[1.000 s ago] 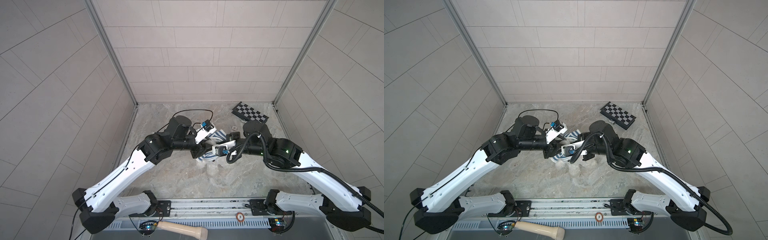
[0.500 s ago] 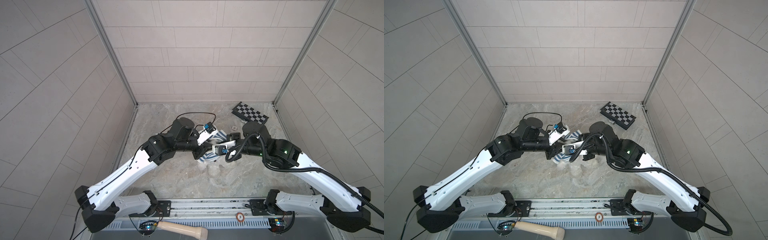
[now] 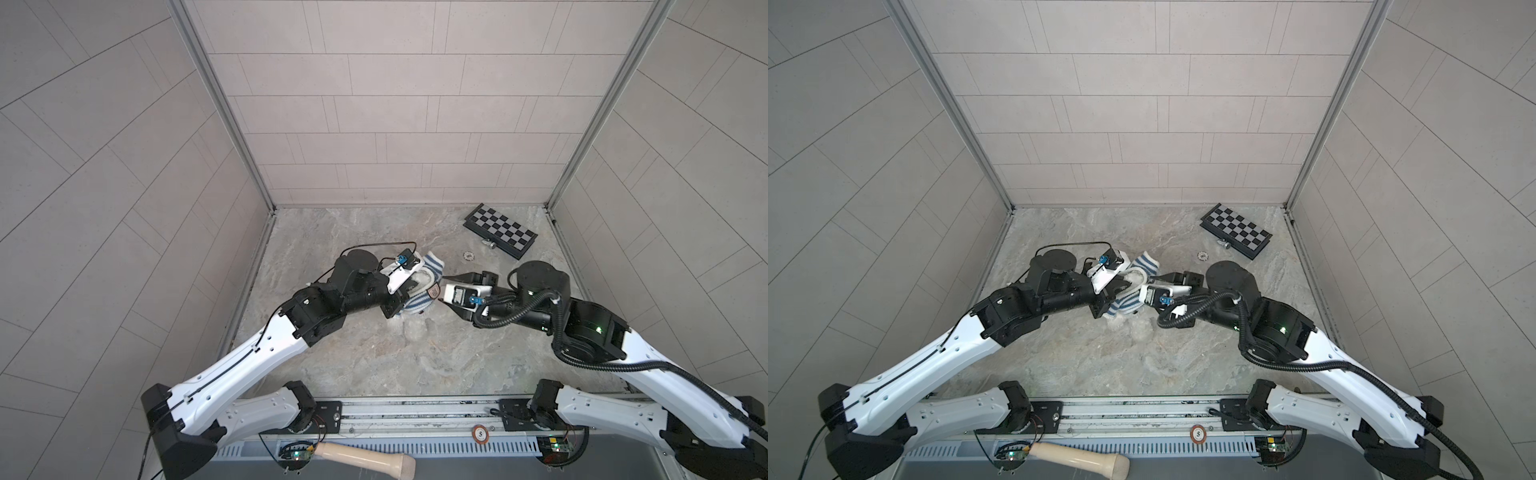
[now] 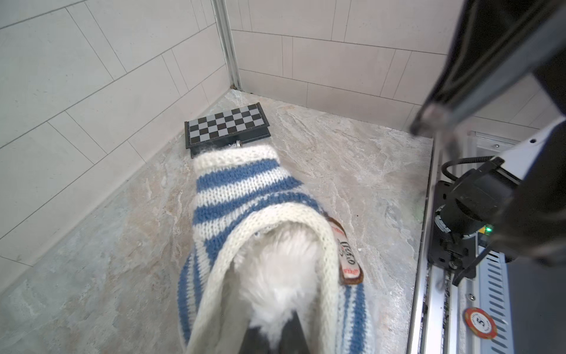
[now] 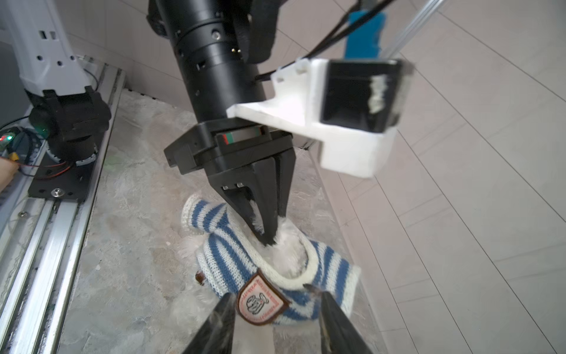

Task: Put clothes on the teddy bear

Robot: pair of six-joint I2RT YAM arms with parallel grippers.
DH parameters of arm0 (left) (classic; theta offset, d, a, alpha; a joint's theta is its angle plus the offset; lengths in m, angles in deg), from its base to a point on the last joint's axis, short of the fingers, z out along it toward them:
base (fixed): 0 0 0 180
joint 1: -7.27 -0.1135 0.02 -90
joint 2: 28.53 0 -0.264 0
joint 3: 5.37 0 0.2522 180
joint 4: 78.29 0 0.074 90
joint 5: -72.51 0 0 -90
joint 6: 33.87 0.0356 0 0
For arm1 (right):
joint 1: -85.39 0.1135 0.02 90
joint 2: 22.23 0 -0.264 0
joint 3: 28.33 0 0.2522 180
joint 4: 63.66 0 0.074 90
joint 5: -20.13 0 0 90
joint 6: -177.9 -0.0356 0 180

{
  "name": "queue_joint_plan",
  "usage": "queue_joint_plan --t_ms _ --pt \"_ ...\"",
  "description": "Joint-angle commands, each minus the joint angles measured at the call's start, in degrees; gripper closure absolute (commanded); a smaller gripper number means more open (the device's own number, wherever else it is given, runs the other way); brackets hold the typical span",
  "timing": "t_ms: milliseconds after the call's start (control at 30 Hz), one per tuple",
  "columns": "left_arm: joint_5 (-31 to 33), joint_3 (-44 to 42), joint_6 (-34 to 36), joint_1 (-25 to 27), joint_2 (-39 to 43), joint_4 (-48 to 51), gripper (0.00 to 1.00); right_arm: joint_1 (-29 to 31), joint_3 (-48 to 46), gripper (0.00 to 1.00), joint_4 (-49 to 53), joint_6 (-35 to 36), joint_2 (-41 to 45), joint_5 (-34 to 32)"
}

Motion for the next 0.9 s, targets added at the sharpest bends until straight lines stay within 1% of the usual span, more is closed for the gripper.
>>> queue_joint_plan --t_ms 0,33,67,133,200,267,333,400,567,867 --pt "0.89 0.45 2.20 -0.37 1.17 -8.73 1.00 -1.13 -3.48 0.49 -5.25 -16.46 4.07 -5.50" --pt "0.35 0.32 2.61 -0.56 1.30 -8.97 1.00 -1.77 -4.26 0.47 -5.84 -20.00 5.03 -6.70" --pt "-0.13 0.02 2.92 -0.72 1.43 -9.18 1.00 -2.67 -4.53 0.46 -6.04 -22.91 5.31 -7.12" --pt "-0.83 -0.92 3.49 -0.67 2.11 -9.37 1.00 -5.53 -4.20 0.47 -5.61 -28.68 4.49 -6.02" --pt "-1.33 -2.32 3.60 -0.78 2.98 -9.61 1.00 -9.10 -3.59 0.52 -5.97 -33.66 2.79 -1.48" --pt "-1.88 -3.32 3.60 -0.81 3.77 -9.34 1.00 -11.31 -2.77 0.58 -7.57 -36.09 1.28 4.62" --pt "-2.51 -3.80 3.60 -0.77 4.35 -8.64 1.00 -11.40 -1.79 0.60 -8.41 -34.85 -0.03 9.23" --pt "-3.19 -4.02 3.60 -0.77 4.85 -8.24 1.00 -11.43 -0.97 0.61 -8.04 -33.17 -1.19 12.03" --pt "-4.37 -3.94 3.60 -0.73 4.76 -7.69 1.00 -11.45 -0.38 0.61 -7.52 -29.45 -4.33 16.64" --pt "-4.74 -3.85 3.12 -0.69 5.28 -7.40 1.00 -11.44 0.22 0.74 -7.28 -27.80 -8.02 15.83"
